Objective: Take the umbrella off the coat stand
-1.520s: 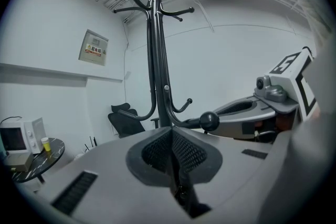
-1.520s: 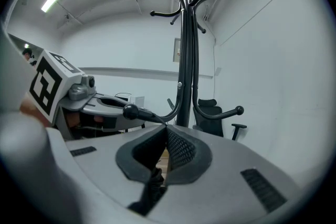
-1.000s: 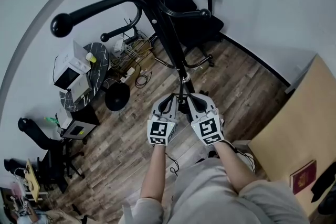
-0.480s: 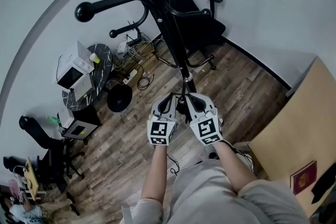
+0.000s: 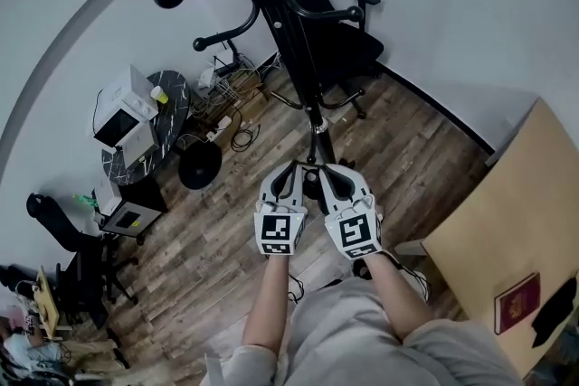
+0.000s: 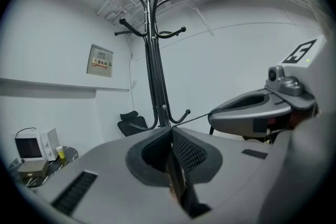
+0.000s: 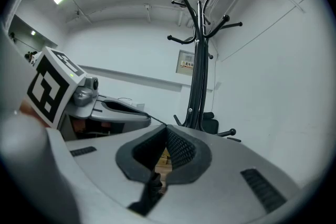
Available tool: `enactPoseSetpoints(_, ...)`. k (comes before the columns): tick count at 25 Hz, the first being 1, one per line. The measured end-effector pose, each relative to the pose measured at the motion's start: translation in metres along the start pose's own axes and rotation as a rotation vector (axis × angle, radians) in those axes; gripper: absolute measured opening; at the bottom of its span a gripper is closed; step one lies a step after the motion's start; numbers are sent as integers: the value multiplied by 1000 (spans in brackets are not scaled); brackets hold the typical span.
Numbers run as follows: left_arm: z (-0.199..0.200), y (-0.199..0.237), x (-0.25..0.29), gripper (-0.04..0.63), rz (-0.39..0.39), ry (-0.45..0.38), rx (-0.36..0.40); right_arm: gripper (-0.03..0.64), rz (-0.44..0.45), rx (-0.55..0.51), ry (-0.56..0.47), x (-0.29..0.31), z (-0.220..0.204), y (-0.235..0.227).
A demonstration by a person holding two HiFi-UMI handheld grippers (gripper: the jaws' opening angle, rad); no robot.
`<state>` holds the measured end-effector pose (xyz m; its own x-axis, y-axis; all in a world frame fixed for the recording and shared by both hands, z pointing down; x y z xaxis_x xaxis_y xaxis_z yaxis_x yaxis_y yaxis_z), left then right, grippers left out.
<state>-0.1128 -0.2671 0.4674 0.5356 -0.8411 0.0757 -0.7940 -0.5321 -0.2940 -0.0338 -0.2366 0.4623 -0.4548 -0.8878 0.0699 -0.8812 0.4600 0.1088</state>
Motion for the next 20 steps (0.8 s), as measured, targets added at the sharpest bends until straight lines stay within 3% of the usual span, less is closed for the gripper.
enactPoseSetpoints(3,3,-11,-7,23,-13,26,-7,11,-19,16,-14,-11,0,2)
enactPoseSetpoints(13,22,-48,-47,23,14,35,108,11,-61,59,-24,-52,-5,11)
enactPoseSetpoints(20,18,-62,-78,21,22,30,-8,11,-40,92,-8,-75,-8,31)
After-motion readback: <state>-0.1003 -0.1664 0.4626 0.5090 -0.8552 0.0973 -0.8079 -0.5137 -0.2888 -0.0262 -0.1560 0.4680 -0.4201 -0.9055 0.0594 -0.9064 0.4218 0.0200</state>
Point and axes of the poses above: the fingertips, and each gripper's own axes: x forward along the fingers, y to its left, z out of its top, the point moved 3 cm from there along -x, backward along the fingers, and after that the axes turned 5 degrees about x, right-handed, at the moved point
